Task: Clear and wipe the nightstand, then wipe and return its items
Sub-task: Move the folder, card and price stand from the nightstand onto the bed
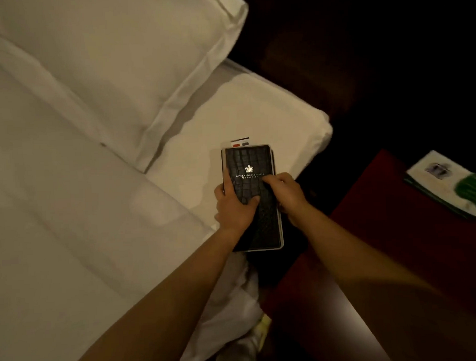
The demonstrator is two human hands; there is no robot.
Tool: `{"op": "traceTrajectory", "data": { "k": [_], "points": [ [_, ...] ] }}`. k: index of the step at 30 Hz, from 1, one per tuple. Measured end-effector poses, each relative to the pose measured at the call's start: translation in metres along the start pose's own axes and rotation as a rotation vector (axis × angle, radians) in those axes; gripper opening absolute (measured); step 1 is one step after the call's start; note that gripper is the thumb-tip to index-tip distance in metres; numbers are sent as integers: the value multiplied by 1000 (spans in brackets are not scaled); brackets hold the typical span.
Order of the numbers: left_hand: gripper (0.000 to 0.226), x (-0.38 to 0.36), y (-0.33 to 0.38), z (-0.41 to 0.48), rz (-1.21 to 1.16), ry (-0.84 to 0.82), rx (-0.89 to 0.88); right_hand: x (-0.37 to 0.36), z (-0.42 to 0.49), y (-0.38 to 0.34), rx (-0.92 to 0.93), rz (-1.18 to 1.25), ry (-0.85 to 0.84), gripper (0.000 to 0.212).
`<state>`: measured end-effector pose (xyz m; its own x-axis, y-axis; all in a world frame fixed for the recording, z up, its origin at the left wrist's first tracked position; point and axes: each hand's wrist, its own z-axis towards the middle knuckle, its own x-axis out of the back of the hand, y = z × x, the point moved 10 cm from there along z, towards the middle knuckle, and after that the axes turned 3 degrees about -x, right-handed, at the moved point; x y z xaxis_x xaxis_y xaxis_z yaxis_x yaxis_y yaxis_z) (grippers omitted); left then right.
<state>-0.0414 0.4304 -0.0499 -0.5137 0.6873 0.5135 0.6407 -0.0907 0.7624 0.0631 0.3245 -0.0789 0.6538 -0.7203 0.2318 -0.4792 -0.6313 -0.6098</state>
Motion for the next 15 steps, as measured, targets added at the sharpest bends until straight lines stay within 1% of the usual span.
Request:
{"op": "traceTrajectory", "data": {
  "k": [3, 7, 11, 12, 15],
  "points": [
    [95, 31, -15, 17, -25, 60, 31, -37, 7, -18, 23, -12, -83, 31],
    [95, 59, -24, 36, -34, 118, 54, -70, 13, -40, 55, -44, -157, 39],
    [94, 71, -25, 50, -12, 120, 87, -87, 15, -56, 100, -59, -218, 44],
    [92, 71, -27, 53, 4, 101, 108, -88, 16, -59, 124, -114, -200, 47],
    [80, 70, -29, 55, 98, 47, 129, -80, 12, -61, 206, -410, -97, 56]
  ]
}}
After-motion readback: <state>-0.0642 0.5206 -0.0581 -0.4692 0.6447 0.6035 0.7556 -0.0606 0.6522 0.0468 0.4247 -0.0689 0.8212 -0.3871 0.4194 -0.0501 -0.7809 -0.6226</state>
